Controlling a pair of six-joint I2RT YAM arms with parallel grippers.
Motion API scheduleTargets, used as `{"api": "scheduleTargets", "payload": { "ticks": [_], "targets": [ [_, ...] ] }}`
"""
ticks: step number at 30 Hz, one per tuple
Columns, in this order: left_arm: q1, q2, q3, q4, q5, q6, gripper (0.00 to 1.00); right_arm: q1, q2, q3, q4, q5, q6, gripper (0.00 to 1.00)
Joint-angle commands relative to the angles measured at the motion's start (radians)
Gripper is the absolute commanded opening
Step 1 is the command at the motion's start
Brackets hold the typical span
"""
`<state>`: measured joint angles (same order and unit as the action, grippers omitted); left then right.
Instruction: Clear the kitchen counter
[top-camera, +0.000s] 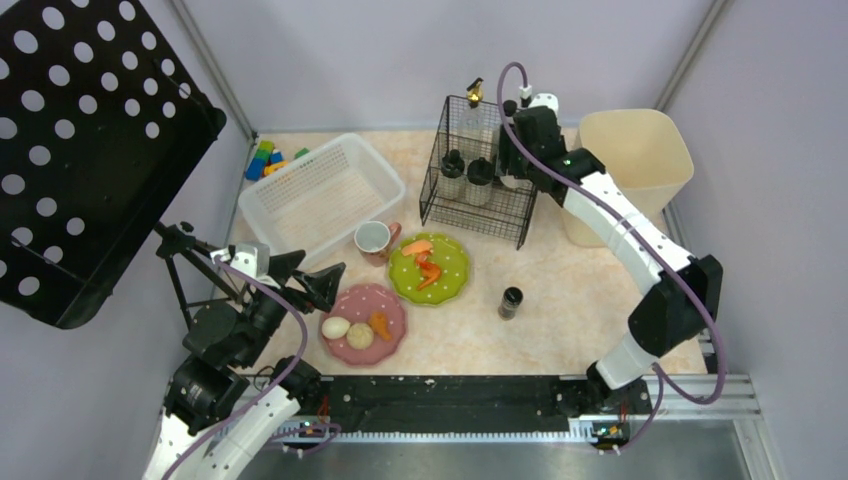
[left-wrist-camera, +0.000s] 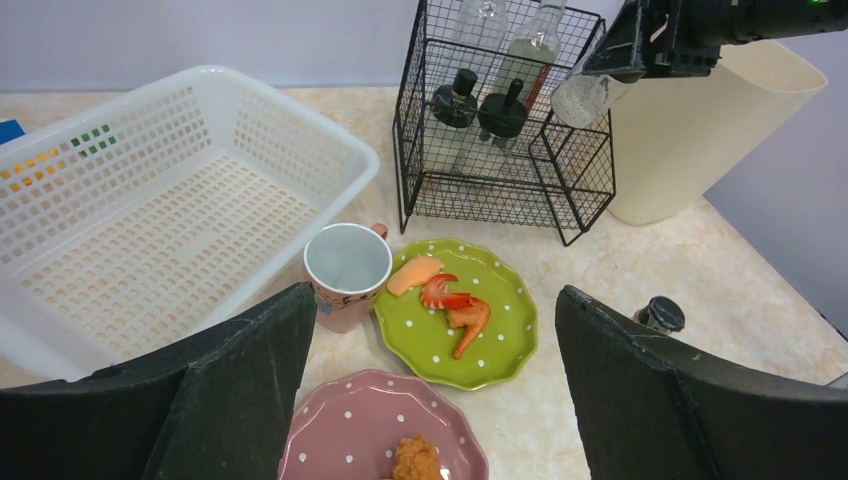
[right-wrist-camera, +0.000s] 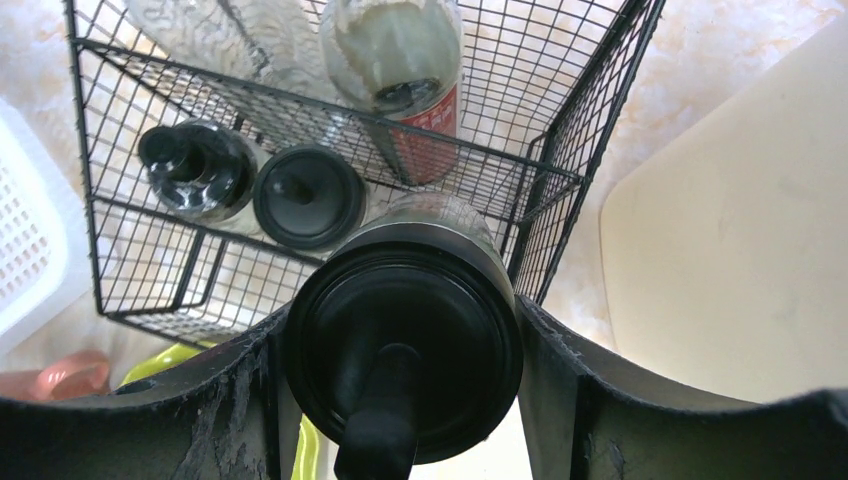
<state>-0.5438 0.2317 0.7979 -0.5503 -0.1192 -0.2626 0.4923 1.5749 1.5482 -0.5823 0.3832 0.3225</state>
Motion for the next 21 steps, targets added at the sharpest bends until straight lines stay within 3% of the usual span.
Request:
{"api": "scheduleTargets", "payload": {
  "ticks": [1, 21],
  "targets": [
    [0.004, 0.001, 0.002, 0.022, 0.009, -0.002, 0.94, -0.028, 0.034, 0.091, 0.075, 0.011, 0.014, 0.45],
    [0.005, 0.005, 0.002, 0.024, 0.015, -0.003, 0.94, -0.065, 0.196, 0.021, 0.142, -0.022, 0.086, 0.46]
  ]
}}
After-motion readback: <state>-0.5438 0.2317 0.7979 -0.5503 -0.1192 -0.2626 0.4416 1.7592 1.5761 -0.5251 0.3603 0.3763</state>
